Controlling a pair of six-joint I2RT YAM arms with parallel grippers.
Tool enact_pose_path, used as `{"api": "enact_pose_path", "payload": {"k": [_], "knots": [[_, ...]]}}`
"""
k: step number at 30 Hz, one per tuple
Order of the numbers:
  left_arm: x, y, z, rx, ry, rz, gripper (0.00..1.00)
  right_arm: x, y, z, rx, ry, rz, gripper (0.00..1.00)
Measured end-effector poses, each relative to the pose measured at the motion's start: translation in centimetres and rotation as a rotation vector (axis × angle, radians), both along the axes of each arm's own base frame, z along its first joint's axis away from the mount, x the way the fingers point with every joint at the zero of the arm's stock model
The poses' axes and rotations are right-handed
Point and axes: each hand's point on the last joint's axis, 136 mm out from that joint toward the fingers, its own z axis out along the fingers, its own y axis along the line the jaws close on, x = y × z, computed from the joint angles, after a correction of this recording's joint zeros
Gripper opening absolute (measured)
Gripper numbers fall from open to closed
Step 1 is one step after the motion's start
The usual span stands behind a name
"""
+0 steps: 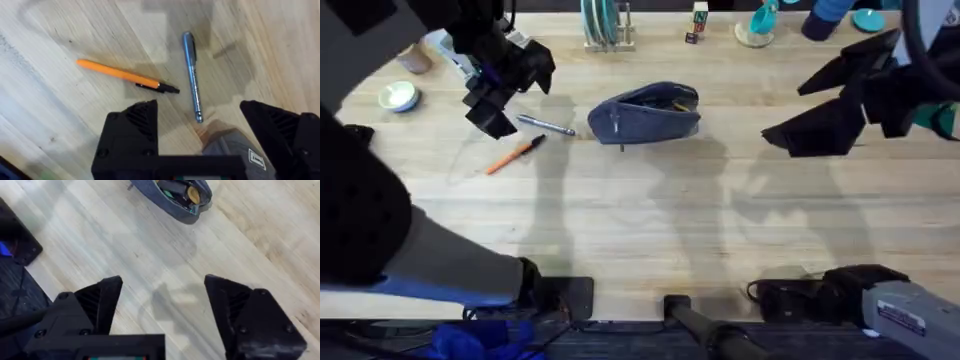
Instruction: Unzip the bag, pick up the pens from the table one at a time and place them inside, then zip the bag closed.
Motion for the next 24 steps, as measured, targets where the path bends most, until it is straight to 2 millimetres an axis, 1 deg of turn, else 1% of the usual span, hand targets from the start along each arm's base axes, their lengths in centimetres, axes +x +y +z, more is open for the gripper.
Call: {"api": "enact_pose_path", "payload": {"k": [8, 12, 17, 24], "knots": [[0.8, 0.4, -2.1, -0.007, 0.025, 0.016, 0.995, 0.0, 0.0, 0.0, 0.0, 0.0, 0.0, 0.997], [0.7, 0.9, -3.3, -0.014, 0.056, 0.034, 0.997, 0.0, 0.0, 0.0, 0.0, 0.0, 0.0, 0.997], [1.2, 1.5, -4.2, -0.015, 0.057, 0.048, 0.997, 0.0, 0.0, 0.0, 0.0, 0.0, 0.0, 0.998], [2.1, 1.6, -5.1, -0.018, 0.039, 0.048, 0.978, 0.0, 0.0, 0.0, 0.0, 0.0, 0.0, 0.998]]}}
